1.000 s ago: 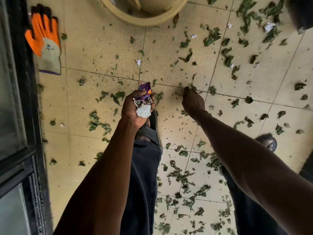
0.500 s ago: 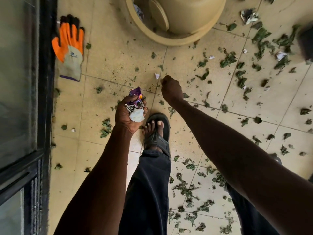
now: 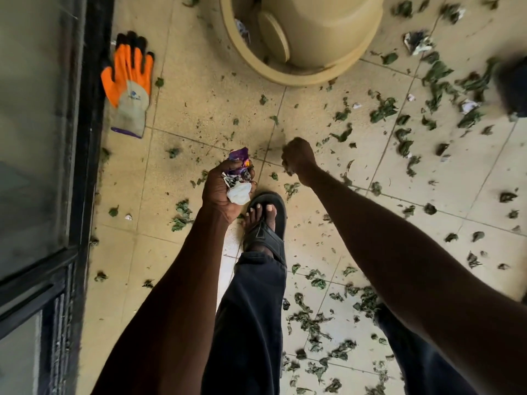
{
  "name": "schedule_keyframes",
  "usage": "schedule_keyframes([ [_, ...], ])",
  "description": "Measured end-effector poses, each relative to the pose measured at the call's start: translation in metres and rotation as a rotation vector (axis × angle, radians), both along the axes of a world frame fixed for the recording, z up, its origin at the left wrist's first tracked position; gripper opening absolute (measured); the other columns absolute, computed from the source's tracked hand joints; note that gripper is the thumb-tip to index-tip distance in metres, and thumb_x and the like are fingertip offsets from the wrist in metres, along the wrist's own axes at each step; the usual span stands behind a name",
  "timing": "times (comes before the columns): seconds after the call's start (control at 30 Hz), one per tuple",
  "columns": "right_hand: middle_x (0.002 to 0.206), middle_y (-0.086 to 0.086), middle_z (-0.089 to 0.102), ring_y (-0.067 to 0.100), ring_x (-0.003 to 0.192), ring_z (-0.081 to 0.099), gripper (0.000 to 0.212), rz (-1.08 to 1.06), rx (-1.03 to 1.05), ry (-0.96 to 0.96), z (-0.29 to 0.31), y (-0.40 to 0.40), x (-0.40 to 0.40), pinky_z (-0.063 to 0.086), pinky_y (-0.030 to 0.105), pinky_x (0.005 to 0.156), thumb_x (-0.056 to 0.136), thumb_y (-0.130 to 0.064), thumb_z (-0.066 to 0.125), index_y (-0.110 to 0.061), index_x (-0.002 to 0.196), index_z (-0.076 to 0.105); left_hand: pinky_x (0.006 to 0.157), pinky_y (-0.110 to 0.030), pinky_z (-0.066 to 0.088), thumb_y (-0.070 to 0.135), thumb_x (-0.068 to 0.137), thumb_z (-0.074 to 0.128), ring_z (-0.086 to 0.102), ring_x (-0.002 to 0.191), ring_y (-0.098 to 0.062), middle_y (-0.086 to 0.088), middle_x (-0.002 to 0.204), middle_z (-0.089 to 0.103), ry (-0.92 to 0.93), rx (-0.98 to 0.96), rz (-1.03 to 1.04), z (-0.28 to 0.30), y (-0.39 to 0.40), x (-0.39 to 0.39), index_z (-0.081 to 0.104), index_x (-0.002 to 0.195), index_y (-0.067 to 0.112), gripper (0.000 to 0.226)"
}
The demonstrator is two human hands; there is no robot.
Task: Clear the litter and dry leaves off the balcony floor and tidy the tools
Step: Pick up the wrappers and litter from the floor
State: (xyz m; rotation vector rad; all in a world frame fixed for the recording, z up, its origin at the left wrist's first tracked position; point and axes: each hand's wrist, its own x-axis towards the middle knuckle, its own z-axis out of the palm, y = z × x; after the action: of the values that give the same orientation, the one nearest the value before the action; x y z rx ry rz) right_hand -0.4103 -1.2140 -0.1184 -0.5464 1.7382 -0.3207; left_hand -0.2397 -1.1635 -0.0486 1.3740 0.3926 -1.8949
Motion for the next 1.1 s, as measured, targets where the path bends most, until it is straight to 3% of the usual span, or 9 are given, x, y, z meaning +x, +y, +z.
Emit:
schedule_keyframes([
  [0.07,0.055,0.01,0.052,0.017,0.041,0.045,0.023,-0.264,0.061,-0.135,0.025,0.022,-0.022,0.03,0.02,0.044,0.091,0.002,0.047,-0.004,0.07,0.053,0.059,-0.025,0.048,0.013,0.071,0.065,0.06,0.067,-0.019,-0.003,0.076,0.062,0.001,0.001,-0.001,0.016,0.004,-0.015,0.064,0.085,0.011,0.014],
  [0.2,0.058,0.007,0.049,0.017,0.044,0.04,0.02,-0.561,0.111,-0.26,0.1,0.067,-0.07,0.028,0.023,0.046,0.086,-0.001,0.048,-0.001,0.088,0.068,0.054,-0.024,0.048,0.016,0.066,0.071,0.057,0.06,-0.021,-0.005,0.076,0.06,0.007,0.031,-0.072,0.074,0.013,-0.06,0.063,0.091,0.009,0.028],
  [0.43,0.059,0.003,0.045,0.013,0.042,0.043,0.019,-0.764,0.108,-0.376,0.299,0.09,-0.137,0.032,0.021,0.041,0.093,-0.001,0.046,-0.011,0.08,0.055,0.059,-0.025,0.052,0.023,0.038,0.094,0.068,0.069,-0.022,-0.007,0.079,0.071,0.113,-0.09,-0.028,0.253,0.037,-0.151,0.078,0.079,0.011,0.046],
  [0.53,0.067,0.005,0.049,0.014,0.048,0.048,0.013,-0.702,0.105,-0.394,0.397,0.108,-0.164,0.036,0.023,0.046,0.091,-0.005,0.05,-0.013,0.081,0.055,0.076,-0.029,0.055,0.036,0.081,0.066,0.065,0.076,-0.023,-0.005,0.072,0.073,0.052,-0.027,0.047,0.349,0.062,-0.201,0.073,0.09,0.015,0.023],
  [0.6,0.069,0.007,0.054,0.017,0.052,0.053,0.015,-0.662,0.104,-0.508,0.458,0.118,-0.181,0.043,0.026,0.051,0.09,-0.013,0.053,-0.013,0.076,0.059,0.087,-0.037,0.051,0.039,0.097,0.041,0.061,0.084,-0.027,-0.008,0.072,0.073,0.051,0.029,0.122,0.403,0.082,-0.228,0.063,0.098,0.014,0.033],
  [0.7,0.049,0.004,0.052,0.017,0.04,0.049,0.05,-0.57,0.119,-0.662,0.555,0.133,-0.209,0.043,0.018,0.044,0.1,-0.019,0.037,-0.012,0.055,0.058,0.079,-0.033,0.051,0.024,0.086,0.062,0.062,0.087,-0.027,-0.011,0.095,0.069,0.164,-0.199,0.086,0.495,0.112,-0.265,0.067,0.108,0.011,0.026],
  [0.83,0.047,0.003,0.046,0.017,0.036,0.043,0.037,-0.5,0.075,-0.61,0.647,0.156,-0.228,0.041,0.021,0.043,0.099,-0.016,0.041,-0.014,0.062,0.044,0.061,-0.031,0.055,0.009,0.045,0.091,0.067,0.074,-0.029,-0.014,0.095,0.07,0.257,-0.329,0.135,0.581,0.149,-0.285,0.071,0.107,0.008,0.065],
  [0.97,0.052,0.004,0.044,0.016,0.038,0.046,0.033,-0.467,0.017,-0.567,0.703,0.19,-0.227,0.04,0.019,0.04,0.1,-0.009,0.041,-0.015,0.067,0.041,0.105,-0.045,0.045,0.015,0.058,0.083,0.058,0.117,-0.034,-0.015,0.135,0.056,0.082,-0.246,0.159,0.636,0.178,-0.281,0.065,0.127,0.013,0.072],
  [1.1,0.051,0.004,0.048,0.018,0.044,0.043,0.025,-0.4,-0.022,-0.397,0.702,0.207,-0.223,0.034,0.028,0.05,0.096,-0.009,0.048,-0.012,0.072,0.052,0.081,-0.038,0.056,0.014,0.073,0.061,0.067,0.087,-0.035,-0.02,0.098,0.07,0.001,-0.278,0.052,0.664,0.185,-0.28,0.069,0.109,0.007,0.037],
])
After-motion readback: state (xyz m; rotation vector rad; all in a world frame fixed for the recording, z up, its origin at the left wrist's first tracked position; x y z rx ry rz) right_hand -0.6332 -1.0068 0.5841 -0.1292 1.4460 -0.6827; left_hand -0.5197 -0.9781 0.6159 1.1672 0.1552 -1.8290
